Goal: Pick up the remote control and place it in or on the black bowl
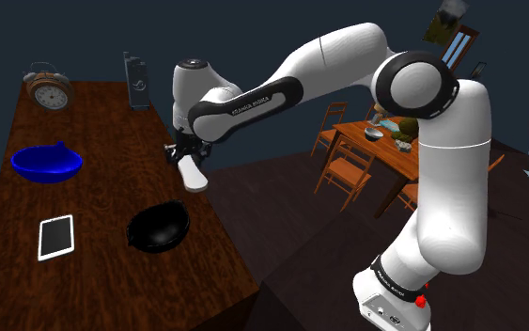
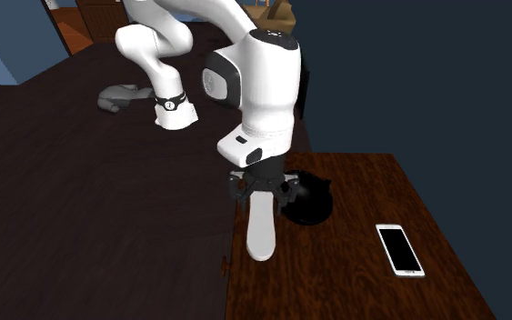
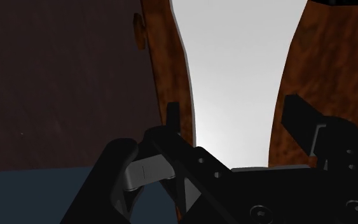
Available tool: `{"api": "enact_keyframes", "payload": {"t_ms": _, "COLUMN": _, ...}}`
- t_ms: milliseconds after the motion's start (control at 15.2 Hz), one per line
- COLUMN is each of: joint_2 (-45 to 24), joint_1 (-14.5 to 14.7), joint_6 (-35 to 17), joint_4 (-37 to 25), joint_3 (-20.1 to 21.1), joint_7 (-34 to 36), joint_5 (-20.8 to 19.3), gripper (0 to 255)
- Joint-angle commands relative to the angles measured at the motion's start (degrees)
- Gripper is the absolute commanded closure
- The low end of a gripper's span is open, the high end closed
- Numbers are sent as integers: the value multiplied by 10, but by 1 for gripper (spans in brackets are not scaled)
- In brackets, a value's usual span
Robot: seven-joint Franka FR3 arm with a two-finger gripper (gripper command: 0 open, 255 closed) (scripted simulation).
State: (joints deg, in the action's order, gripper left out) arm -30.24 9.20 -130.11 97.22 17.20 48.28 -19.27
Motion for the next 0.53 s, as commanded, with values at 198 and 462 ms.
{"api": "enact_keyframes", "payload": {"t_ms": 198, "joint_2": 19, "joint_1": 5, "joint_6": 18, "joint_4": 2, "joint_3": 7, "joint_7": 5, "joint_5": 6, "gripper": 255}}
{"api": "enact_keyframes", "payload": {"t_ms": 462, "joint_2": 30, "joint_1": 40, "joint_6": 23, "joint_4": 14, "joint_3": 17, "joint_7": 54, "joint_5": 0, "gripper": 255}}
